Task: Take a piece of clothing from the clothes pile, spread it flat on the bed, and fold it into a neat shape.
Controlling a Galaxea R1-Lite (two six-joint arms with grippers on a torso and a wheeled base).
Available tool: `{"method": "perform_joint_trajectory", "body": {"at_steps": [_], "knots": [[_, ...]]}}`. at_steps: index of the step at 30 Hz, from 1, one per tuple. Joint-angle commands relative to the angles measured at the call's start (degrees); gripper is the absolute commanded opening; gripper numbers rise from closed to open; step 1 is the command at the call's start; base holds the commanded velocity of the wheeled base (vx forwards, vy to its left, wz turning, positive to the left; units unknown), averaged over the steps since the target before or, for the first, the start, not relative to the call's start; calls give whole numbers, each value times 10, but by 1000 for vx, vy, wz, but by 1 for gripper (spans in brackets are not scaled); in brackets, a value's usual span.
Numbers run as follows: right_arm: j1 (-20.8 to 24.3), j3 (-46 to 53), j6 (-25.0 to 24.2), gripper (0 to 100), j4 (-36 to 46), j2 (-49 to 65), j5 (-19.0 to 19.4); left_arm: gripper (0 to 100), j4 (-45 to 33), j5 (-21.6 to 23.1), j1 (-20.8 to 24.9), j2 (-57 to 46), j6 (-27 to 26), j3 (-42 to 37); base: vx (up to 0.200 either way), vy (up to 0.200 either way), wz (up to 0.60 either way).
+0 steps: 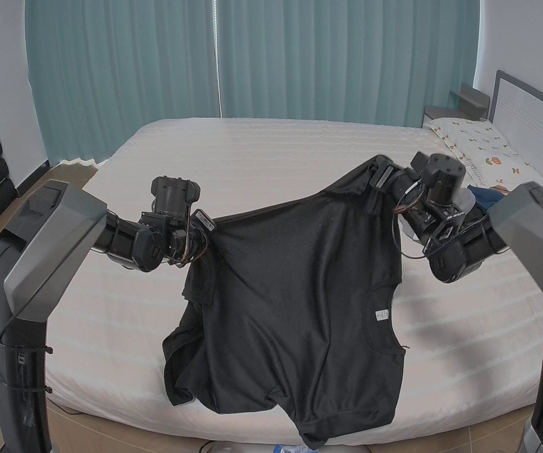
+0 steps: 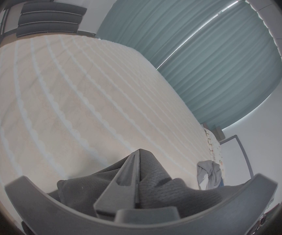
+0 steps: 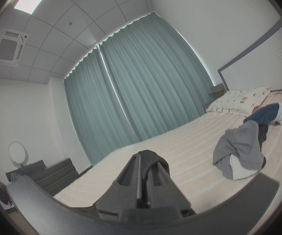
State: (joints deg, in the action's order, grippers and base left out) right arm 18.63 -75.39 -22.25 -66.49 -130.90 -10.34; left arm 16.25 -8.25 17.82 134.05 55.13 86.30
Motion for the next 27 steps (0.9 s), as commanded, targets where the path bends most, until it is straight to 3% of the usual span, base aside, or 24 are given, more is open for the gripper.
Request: {"method": "perform_joint_trajectory", "body": {"at_steps": [1,6,7,15,20,23,27], "knots": [[3,-3,-1,0,-29,-108,0,0,1,-9,2,65,12,12,0,0,0],[2,-4,0,0,-26,-127,1,0,1,-9,3,80,12,18,0,0,0],[2,-4,0,100,-23,-132,1,100,1,-9,3,84,12,19,0,0,0],[-3,1,1,100,-21,-190,3,100,1,-19,2,124,11,30,0,0,0],[-32,6,-5,100,6,-175,1,100,1,-39,-9,128,9,31,0,0,0],[-52,15,-42,100,6,-152,-2,100,8,-43,-20,121,16,37,0,0,0],[-64,16,-111,100,-13,-119,-1,100,109,-76,-29,124,42,67,0,0,0]]}}
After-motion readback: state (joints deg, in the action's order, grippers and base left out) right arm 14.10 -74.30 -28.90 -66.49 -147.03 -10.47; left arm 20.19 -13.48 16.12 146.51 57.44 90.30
